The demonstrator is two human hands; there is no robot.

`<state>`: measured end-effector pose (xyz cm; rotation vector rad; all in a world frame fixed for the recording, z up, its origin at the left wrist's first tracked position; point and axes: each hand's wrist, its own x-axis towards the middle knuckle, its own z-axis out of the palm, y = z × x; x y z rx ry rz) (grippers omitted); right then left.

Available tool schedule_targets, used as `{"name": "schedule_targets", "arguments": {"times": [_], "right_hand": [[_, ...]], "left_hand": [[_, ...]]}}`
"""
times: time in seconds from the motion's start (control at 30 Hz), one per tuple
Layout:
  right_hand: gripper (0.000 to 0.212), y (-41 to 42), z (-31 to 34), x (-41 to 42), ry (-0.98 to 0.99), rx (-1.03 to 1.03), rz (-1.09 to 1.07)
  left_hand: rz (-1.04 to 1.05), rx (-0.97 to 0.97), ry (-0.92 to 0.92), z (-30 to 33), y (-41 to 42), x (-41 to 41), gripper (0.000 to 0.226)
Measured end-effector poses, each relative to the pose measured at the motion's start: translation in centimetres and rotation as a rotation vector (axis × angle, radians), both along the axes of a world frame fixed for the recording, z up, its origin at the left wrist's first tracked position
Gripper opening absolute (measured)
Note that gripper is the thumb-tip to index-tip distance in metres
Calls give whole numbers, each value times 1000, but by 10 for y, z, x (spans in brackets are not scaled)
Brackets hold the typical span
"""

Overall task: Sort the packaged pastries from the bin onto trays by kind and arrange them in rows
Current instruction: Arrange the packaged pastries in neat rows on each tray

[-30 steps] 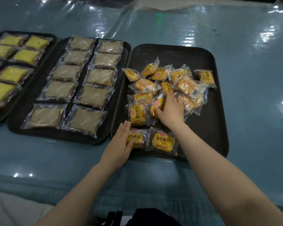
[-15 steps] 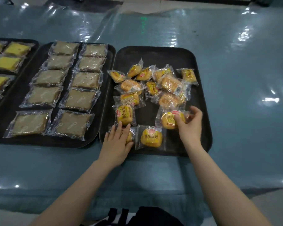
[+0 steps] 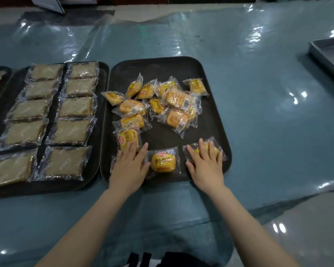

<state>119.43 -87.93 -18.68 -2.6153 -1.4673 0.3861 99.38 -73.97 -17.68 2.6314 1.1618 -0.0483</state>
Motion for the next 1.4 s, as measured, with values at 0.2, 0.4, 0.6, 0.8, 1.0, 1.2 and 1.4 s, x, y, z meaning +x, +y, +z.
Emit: {"name": "schedule_targets", "arguments": {"times": [0.2,0.4,0.6,0.8,1.0,1.2,1.4], "right_hand": [[51,-12,-1,-6,-62,-12,-43],[50,3,2,-10,-135,-98,-34],[56,10,5,6,-134,-91,34],[57,-1,4,-5,28,-72,-3],[45,27,18,-14,19,180,32],[39,76,22,-27,166,272,133],[36,118,26,-20,188,293,169]], "left_hand": [[-205,27,129,-15,-32,27,60],[-194,56,106,-16,-33,26,60],[-154,67,128,-14,-33,25,59],[-122,27,94,-13,-34,27,63],[-106,0,-96,-4,-18,16,71],[363,-113,-268,3,21,9,81],[444,-177,-179,-6,60,35,96]]}}
